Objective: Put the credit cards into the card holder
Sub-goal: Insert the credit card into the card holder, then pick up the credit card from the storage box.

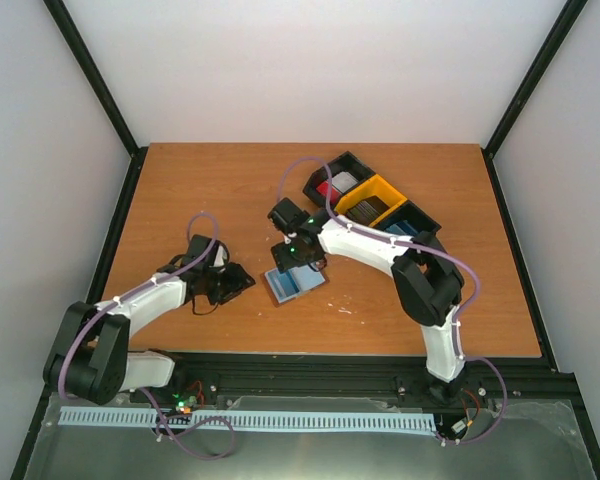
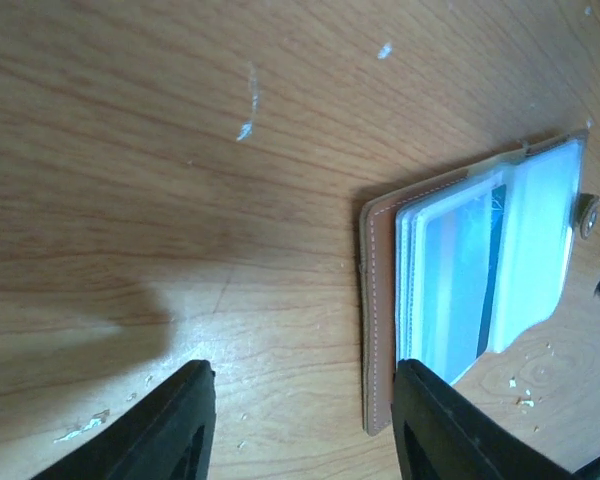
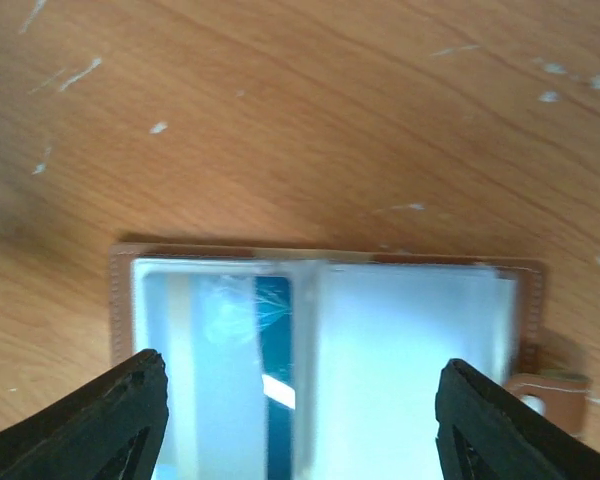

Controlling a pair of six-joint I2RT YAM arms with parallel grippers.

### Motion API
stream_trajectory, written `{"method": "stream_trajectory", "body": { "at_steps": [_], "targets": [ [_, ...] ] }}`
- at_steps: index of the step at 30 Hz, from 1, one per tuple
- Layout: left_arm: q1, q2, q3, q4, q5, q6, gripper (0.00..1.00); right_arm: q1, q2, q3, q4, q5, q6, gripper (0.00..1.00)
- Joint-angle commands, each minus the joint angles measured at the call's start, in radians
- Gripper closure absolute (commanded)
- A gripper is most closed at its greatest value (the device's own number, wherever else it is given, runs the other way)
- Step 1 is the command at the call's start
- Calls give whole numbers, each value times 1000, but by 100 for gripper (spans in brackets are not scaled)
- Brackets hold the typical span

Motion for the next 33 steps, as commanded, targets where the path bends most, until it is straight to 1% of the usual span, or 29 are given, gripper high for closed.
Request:
{"method": "stream_trajectory", "body": {
  "at_steps": [1,4,7,9,11,15,18,22,24,28,33],
  "targets": [
    [-4,-39,39,29,-6,41,47,-69,-82,-37,-16,54,-6,28],
    [-4,-77,64,18,-8,78,39,-148,-127,-26,-24,66,-67,28],
    [-3,-117,104,2,-24,120,33,-240,-126,44,-81,76,-153,29],
    [-2,-132,140,-11,-41,152,31,-290,-120,92,-109,90,-218,31],
    [-1,-135,183,-21,-60,183,30,-322,-109,133,-133,147,-275,31],
    [5,-118,253,-18,-75,233,30,-376,-61,171,-152,254,-372,34],
    [19,-90,298,-16,-71,270,31,-426,-12,200,-151,283,-408,38],
    [59,-56,331,-12,-55,325,35,-493,53,232,-127,208,-459,45],
    [76,-43,337,2,-38,366,38,-525,88,253,-115,167,-476,45],
    [100,-20,355,25,-10,423,38,-573,166,316,-109,86,-478,46],
    [112,7,371,61,41,442,38,-591,273,433,-159,94,-498,45]
  ]
}}
